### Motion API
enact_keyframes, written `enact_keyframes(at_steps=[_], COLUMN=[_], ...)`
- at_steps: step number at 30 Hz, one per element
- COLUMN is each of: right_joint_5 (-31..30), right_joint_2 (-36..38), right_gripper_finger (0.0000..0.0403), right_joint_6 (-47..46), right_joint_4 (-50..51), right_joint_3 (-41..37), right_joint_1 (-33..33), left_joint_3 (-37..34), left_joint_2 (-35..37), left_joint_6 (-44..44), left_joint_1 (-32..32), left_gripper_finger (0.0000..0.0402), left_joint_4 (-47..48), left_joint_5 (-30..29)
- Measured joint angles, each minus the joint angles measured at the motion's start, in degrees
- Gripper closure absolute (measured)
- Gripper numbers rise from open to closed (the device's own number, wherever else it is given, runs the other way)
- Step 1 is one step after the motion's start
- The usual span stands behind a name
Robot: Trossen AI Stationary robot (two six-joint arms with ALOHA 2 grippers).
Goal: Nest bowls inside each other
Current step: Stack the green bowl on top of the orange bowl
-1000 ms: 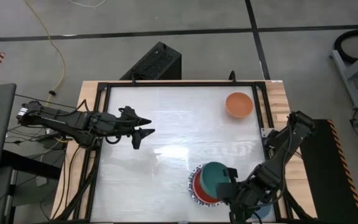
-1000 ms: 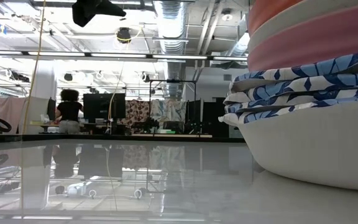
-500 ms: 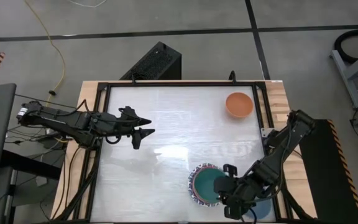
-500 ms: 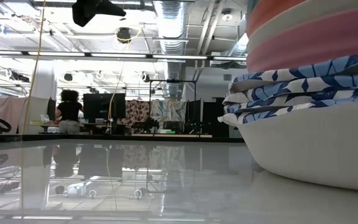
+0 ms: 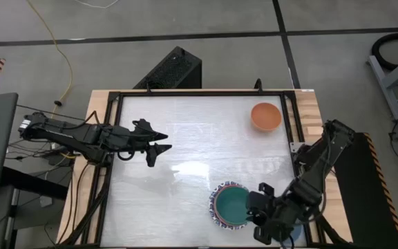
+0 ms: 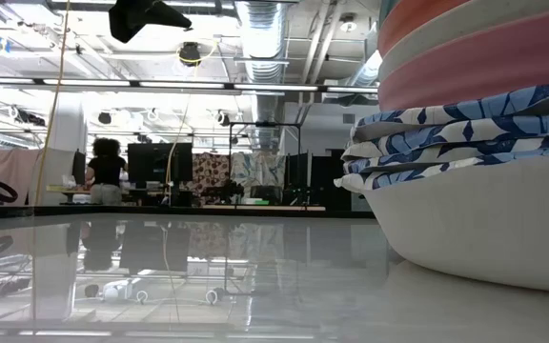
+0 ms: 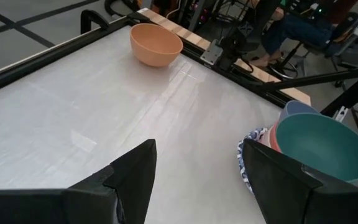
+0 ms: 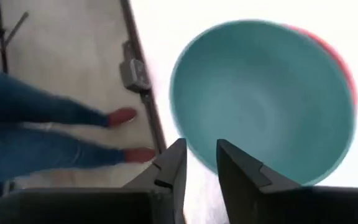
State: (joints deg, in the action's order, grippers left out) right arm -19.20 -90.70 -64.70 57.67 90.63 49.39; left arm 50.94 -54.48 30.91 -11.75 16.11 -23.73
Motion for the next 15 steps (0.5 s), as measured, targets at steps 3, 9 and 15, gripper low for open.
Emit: enact_keyframes(at_steps=[3,9,15], right_joint_5=[-9.7,-16.9,-16.8], right_joint_2=[-0.1,-0.5,-2.1], right_gripper_finger=[0.0309,0.0329,0.0335], right_joint_6=[-3.0,-8.7,-10.8], right_joint_4=[0.2,0.7,1.8], right_joint_3=[0.0,0.0,0.0], right_joint_1=[2.4,6.2,6.0], left_joint_3=[0.0,0.0,0.0], left_joint_2=[0.0,0.0,0.0], left_joint_6=[0.2,-0.1,-1.2], left_joint_1=[0.0,0.0,0.0], left_gripper_finger=[0.0173,0.0173,0.0173], left_joint_4=[0.0,0.0,-0.1], left_joint_5=[0.0,0.0,-1.0])
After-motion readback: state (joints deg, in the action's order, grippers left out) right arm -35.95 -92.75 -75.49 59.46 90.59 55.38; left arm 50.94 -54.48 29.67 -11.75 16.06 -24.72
